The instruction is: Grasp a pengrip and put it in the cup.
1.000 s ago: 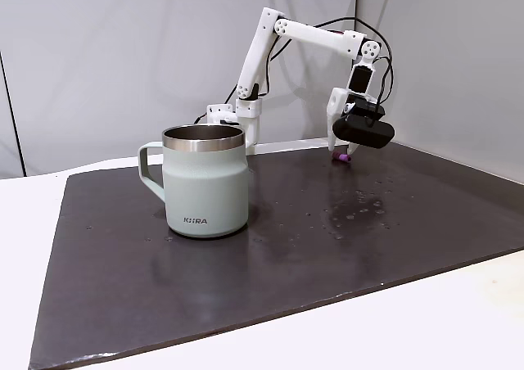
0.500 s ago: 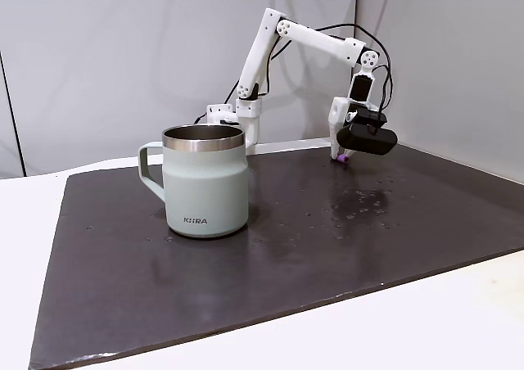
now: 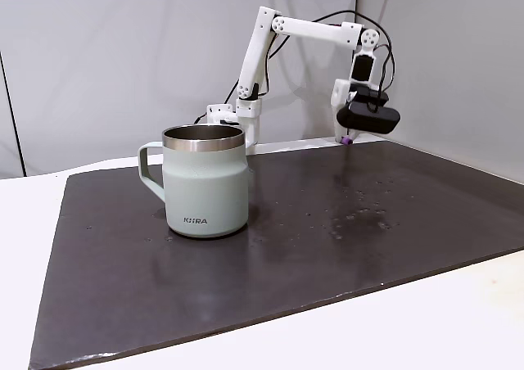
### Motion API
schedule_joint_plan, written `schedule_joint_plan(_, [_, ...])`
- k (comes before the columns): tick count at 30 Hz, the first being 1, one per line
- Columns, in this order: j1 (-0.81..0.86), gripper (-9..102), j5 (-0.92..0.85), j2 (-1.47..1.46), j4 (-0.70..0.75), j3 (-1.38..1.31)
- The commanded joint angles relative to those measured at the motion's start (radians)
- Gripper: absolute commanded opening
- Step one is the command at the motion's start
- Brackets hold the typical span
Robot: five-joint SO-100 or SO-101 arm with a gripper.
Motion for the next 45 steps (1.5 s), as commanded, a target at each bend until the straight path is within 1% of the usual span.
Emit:
schedule_joint_plan(1, [0.049, 0, 0.02, 0.133, 0.115, -0.115])
schedule_joint_plan(4, [0.121, 0, 0.021, 0.225, 0.193, -0.147])
schedule_joint_plan(6, [0.199, 0, 0.011, 0.314, 0.201, -0.133])
schedule_joint_plan(9, [0.364, 0, -0.037, 0.433, 0.202, -0.097])
schedule_joint_plan(12, [0.566, 0, -0.106, 0.5, 0.196, -0.1])
schedule_joint_plan(16, [0.815, 0, -0.184, 0.552, 0.141, -0.14])
schedule_joint_plan(21, [1.02, 0, -0.186, 0.571, 0.018, -0.189])
schedule_joint_plan(27, [1.143, 0, -0.106, 0.522, -0.121, -0.241])
schedule_joint_plan(33, [1.215, 0, -0.009, 0.463, -0.253, -0.245])
schedule_joint_plan(38, [1.227, 0, 0.017, 0.387, -0.328, -0.245])
schedule_joint_plan(45, [1.204, 0, 0.025, 0.253, -0.367, -0.304])
